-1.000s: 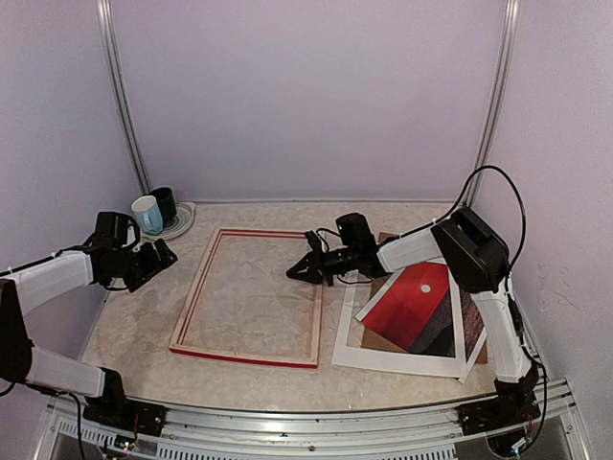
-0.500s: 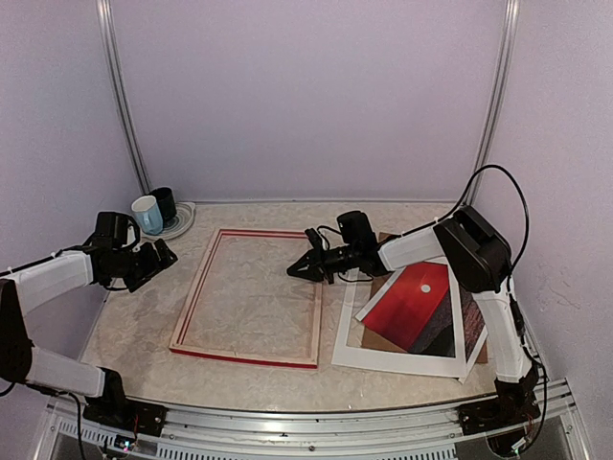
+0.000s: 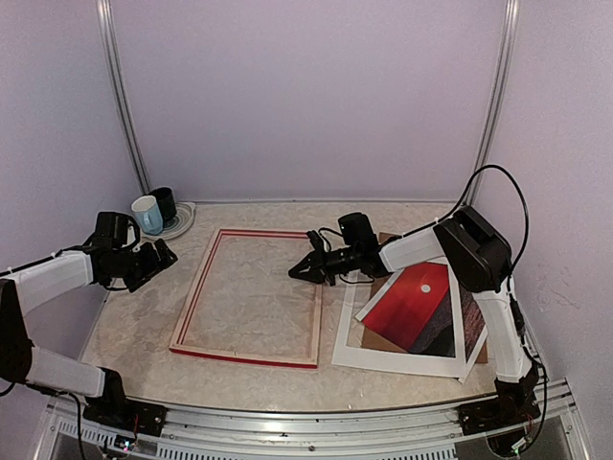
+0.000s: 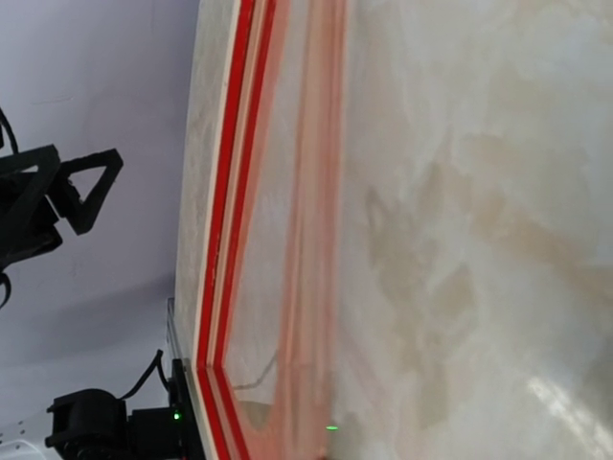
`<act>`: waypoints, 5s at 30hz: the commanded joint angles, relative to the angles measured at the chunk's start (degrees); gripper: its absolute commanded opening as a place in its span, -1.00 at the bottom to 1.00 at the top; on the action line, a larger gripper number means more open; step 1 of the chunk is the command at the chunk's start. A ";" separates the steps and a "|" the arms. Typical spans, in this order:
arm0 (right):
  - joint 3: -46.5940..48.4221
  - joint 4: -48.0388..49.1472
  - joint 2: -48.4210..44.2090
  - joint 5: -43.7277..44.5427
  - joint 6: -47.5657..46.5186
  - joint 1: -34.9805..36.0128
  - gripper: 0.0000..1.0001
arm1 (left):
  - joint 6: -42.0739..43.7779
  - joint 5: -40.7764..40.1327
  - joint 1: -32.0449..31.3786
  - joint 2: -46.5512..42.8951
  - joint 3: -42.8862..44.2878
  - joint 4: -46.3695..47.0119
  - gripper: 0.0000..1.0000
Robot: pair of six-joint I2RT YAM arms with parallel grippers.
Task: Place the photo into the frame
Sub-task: Place the glass panel at the frame body.
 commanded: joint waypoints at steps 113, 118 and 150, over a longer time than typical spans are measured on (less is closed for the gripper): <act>1.48 27.45 5.24 -18.34 18.93 -4.77 -0.86 | -4.37 12.33 -6.61 9.25 -3.16 5.04 0.04; 2.09 25.44 6.69 -18.55 17.26 -5.06 -0.86 | -3.97 14.23 -3.86 7.98 -3.38 4.47 0.23; -1.20 44.98 9.40 -19.61 31.52 -4.89 -0.88 | -2.52 11.73 -1.74 4.19 -4.48 1.86 0.26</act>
